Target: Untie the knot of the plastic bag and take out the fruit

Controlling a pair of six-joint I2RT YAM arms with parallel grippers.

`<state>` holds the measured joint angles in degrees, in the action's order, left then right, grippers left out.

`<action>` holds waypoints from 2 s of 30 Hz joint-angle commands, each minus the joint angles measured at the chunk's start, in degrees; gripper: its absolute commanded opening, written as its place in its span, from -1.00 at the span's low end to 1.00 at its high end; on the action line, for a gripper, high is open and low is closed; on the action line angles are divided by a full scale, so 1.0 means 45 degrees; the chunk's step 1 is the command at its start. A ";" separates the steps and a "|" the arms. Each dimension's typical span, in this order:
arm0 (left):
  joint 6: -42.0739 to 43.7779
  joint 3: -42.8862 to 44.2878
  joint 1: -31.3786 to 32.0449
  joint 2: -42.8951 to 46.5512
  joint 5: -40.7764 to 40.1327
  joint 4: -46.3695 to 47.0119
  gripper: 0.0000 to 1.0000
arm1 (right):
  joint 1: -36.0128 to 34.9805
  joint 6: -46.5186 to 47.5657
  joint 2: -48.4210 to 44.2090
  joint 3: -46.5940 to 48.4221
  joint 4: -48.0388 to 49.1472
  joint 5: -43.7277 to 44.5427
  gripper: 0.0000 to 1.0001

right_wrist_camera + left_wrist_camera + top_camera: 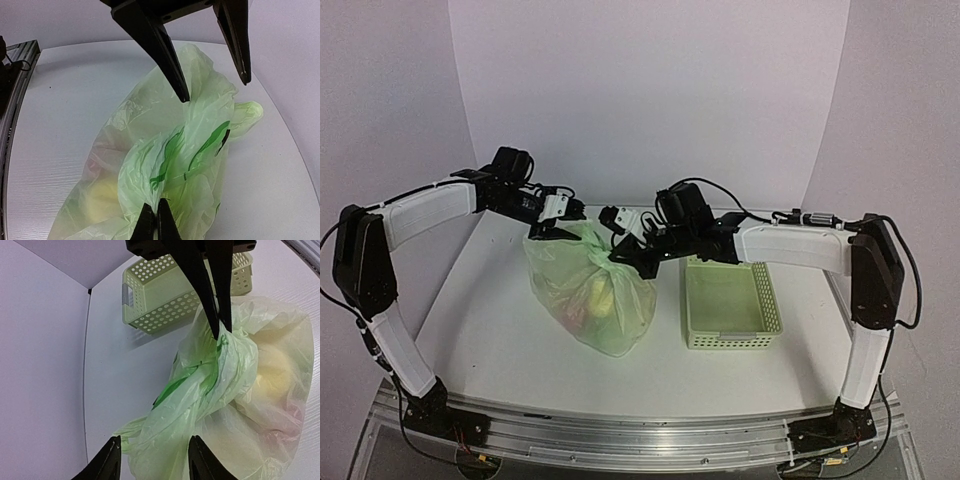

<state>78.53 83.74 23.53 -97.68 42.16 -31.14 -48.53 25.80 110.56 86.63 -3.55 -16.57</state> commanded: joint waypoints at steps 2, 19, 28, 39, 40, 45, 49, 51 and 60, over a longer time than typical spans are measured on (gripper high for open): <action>0.0737 -0.0281 0.0097 -0.0153 -0.0517 0.0646 -0.10 | -0.0063 0.0234 -0.0172 0.0581 0.0106 -0.0415 -1.00; -0.0371 -0.0855 0.0169 -0.0423 -0.1060 0.2875 -1.00 | -0.0007 0.0062 -0.0099 0.0499 0.0235 -0.0028 -1.00; -0.4491 -0.0610 -0.1142 -0.0114 -0.2558 0.5198 -1.00 | 0.1038 -0.2263 -0.1152 -0.1373 0.1952 0.0182 -1.00; -0.7225 -0.1430 -0.2977 0.1205 -0.3163 0.4009 -1.00 | 0.1332 -0.3527 -0.1742 -0.3401 0.2684 0.0189 -0.96; -0.7177 -0.1721 -0.2989 0.1493 -0.2816 0.3972 -1.00 | 0.1335 -0.3567 -0.1761 -0.3455 0.2670 0.0099 -0.91; -0.7321 -0.2751 -0.2855 0.2671 -0.0953 0.3796 -1.00 | 0.1328 -0.3370 -0.2138 -0.3402 0.2594 0.0396 -0.29; -0.8160 -0.2630 -0.2687 0.2906 -0.0427 0.3776 -1.00 | 0.1319 -0.4584 -0.2321 -0.1314 0.1139 0.1148 0.60; -0.8440 -0.2597 -0.2654 0.2942 -0.0223 0.3760 -1.00 | 0.1238 -0.5573 -0.1993 0.0512 -0.0332 0.1674 0.78; -0.8871 -0.2610 -0.2624 0.2866 -0.0104 0.3775 -1.00 | -0.0225 -0.6842 0.1616 0.6327 -0.3612 0.4543 0.88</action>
<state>40.44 71.53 11.68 -85.86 40.17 -14.52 -47.02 -0.18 108.36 107.70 -8.68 -4.02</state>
